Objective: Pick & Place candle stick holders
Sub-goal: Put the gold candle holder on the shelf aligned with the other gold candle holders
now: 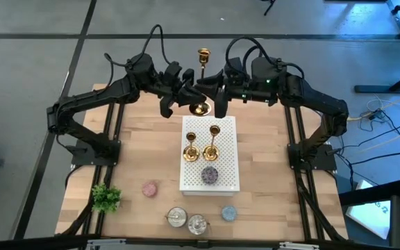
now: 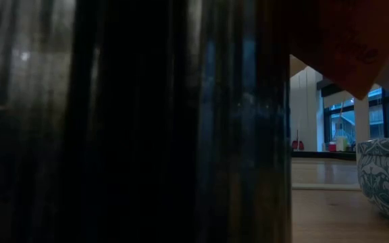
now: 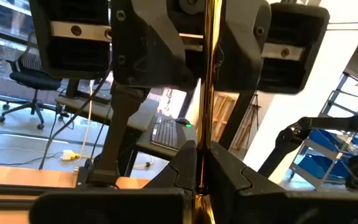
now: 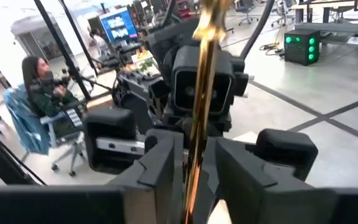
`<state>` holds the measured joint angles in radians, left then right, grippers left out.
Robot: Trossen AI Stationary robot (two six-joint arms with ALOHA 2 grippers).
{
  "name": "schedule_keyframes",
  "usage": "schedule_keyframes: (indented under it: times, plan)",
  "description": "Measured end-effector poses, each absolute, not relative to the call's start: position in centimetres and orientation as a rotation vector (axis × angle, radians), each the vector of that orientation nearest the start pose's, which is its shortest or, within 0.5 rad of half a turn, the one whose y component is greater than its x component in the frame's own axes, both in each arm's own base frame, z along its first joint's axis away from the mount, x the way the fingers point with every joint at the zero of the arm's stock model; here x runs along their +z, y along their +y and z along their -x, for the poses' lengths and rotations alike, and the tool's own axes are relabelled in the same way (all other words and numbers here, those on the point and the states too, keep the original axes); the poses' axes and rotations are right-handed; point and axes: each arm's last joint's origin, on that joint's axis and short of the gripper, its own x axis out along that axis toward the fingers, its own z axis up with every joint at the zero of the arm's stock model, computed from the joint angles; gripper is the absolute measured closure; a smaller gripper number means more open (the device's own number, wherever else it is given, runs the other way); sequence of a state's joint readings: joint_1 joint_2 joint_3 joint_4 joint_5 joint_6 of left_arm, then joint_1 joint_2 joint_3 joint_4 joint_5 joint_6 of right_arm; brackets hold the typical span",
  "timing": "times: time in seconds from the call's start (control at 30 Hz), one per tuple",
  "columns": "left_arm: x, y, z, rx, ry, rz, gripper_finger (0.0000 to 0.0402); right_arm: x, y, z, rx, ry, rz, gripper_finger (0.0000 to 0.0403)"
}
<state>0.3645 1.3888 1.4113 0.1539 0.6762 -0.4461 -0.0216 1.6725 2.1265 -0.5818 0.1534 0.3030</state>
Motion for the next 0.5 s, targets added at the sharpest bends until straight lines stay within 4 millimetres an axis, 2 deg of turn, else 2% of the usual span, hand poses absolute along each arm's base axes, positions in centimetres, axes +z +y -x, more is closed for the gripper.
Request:
schedule_keyframes:
  times: [0.5]
  plan:
    - [44.6,9.1,-29.0,-0.335,-0.092,0.352,0.0389,50.5,-1.3,-34.3,-0.204,0.169,-0.264,0.0319]
